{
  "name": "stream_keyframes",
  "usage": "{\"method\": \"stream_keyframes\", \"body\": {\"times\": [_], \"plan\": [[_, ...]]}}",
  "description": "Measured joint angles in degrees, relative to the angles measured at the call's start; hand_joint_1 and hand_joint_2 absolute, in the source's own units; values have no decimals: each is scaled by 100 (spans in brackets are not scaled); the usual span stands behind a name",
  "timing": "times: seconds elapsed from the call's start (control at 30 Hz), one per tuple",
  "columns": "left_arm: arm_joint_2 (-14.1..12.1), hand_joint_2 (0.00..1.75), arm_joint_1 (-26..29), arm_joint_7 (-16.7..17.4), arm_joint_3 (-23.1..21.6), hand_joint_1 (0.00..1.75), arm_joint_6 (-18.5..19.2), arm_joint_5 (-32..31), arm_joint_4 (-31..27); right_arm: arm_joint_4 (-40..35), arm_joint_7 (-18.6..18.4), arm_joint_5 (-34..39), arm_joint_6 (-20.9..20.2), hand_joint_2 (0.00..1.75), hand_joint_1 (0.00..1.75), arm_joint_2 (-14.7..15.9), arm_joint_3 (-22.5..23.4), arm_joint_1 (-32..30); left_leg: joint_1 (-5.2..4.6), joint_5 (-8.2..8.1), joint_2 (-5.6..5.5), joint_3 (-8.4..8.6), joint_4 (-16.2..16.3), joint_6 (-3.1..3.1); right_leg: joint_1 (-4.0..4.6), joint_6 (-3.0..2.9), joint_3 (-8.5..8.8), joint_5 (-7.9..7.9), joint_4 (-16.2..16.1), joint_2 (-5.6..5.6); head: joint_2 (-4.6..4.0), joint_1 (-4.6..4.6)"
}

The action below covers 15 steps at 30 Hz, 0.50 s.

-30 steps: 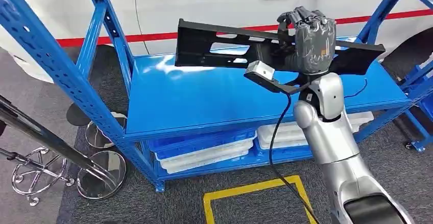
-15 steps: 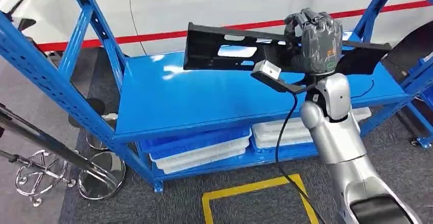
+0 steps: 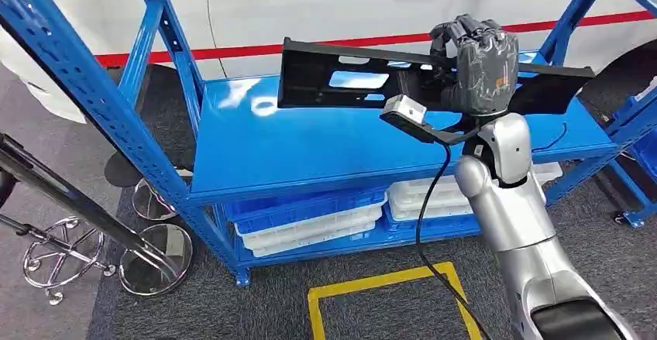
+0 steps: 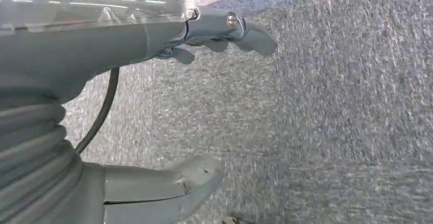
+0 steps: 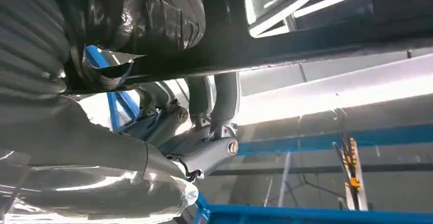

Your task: Take the parts from the cabinet and place them on the table.

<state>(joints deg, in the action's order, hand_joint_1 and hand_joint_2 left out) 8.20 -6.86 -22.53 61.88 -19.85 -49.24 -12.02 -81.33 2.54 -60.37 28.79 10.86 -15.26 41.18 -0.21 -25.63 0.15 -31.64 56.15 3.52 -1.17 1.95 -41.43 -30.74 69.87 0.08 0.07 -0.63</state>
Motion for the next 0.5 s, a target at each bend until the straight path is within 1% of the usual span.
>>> {"method": "stream_keyframes", "body": {"times": [0.03, 0.07, 0.1, 0.13, 0.17, 0.2, 0.23, 0.27, 0.3, 0.33, 0.37, 0.4, 0.43, 0.47, 0.5], "plan": [[0, 175, 9, 0, 0, 0, 0, 2, 0, 2, 0, 4, 0, 175, 175, 7, 0, -35, -9, 11, 0, -38, 17, 2, -3, 12, -142, -164, 383, -1, 2, 0], [0, 175, 19, 0, 2, 0, 0, 4, 0, 2, 0, 4, 0, 175, 175, 9, 0, -62, -11, 17, -1, -81, 50, -2, -5, 21, -209, -214, 599, -1, 2, 0], [0, 175, 30, 0, 4, 0, 2, 7, 0, 9, -2, 4, -2, 175, 175, 9, 0, -83, -11, 19, -2, -121, 88, -6, -9, 25, -138, -137, 539, -3, 0, -2], [0, 175, 36, 0, 7, 0, 2, 22, 0, 9, 0, 4, -4, 175, 175, 9, 0, -92, -11, 18, -4, -158, 129, -8, -14, 25, 61, 38, 232, -5, 0, 0], [0, 175, 39, -2, 9, 0, 2, 24, 0, 9, 0, 4, -4, 175, 175, 5, 0, -88, -10, 10, -11, -190, 179, -18, -18, 25, 331, 241, -218, -7, 2, 0], [0, 175, 40, -4, 11, 0, 2, 33, 0, 9, -2, 0, -2, 175, 175, 2, 0, -82, -9, -5, -17, -215, 227, -38, -21, 19, 565, 395, -617, -7, 2, 0], [0, 175, 44, -7, 15, 0, 2, 42, -2, 20, -2, -22, 0, 175, 175, -15, -2, -76, -29, -22, -19, -287, 282, -73, -2, -25, 716, 292, -903, -4, 0, 0], [-2, 175, 43, -11, 22, 0, 2, 42, -2, 26, 0, -50, 2, 175, 175, -48, -2, -83, -48, -24, -23, -326, 354, -94, 25, -67, 674, 361, -934, 3, 2, 4], [-9, 175, 47, -20, 33, 0, 2, 50, -4, 50, -2, -72, 7, 175, 175, -70, -2, -92, -37, -2, -22, -343, 347, -129, 25, -91, 650, 369, -919, -1, 0, 2], [-15, 175, 59, -22, 39, 0, 2, 57, -4, 81, -7, -92, 11, 175, 175, -96, -4, -98, -34, 21, -23, -352, 329, -165, 47, -122, 638, 384, -912, -1, 2, 2], [-18, 175, 64, -22, 39, 0, 4, 57, -4, 101, -7, -92, 13, 175, 175, -118, -4, -95, -29, 37, -26, -358, 330, -193, 44, -159, 631, 409, -927, -2, 0, 0], [-29, 175, 63, -22, 42, 0, 4, 55, -9, 127, -7, -103, 15, 175, 175, -137, -4, -95, -19, -14, -41, -390, 368, -223, -4, -228, 634, 454, -983, -24, 2, 2], [-26, 175, 66, -24, 42, 0, 2, 55, -9, 149, -7, -107, 17, 175, 175, -173, -4, -94, -6, -171, -37, -433, 499, -277, -5, -263, 628, 481, -1005, -36, 2, 0], [-26, 175, 63, -24, 42, 0, 4, 52, -9, 170, -7, -107, 20, 175, 175, -218, -4, -92, 4, -407, -35, -544, 800, -317, -13, -298, 605, 508, -1013, -41, 2, 2], [-33, 175, 58, -24, 42, 0, 4, 52, -9, 190, -7, -112, 26, 175, 175, -249, -4, -93, 25, -680, -34, -733, 1284, -352, -14, -297, 566, 535, -1012, -41, 2, 2]]}}
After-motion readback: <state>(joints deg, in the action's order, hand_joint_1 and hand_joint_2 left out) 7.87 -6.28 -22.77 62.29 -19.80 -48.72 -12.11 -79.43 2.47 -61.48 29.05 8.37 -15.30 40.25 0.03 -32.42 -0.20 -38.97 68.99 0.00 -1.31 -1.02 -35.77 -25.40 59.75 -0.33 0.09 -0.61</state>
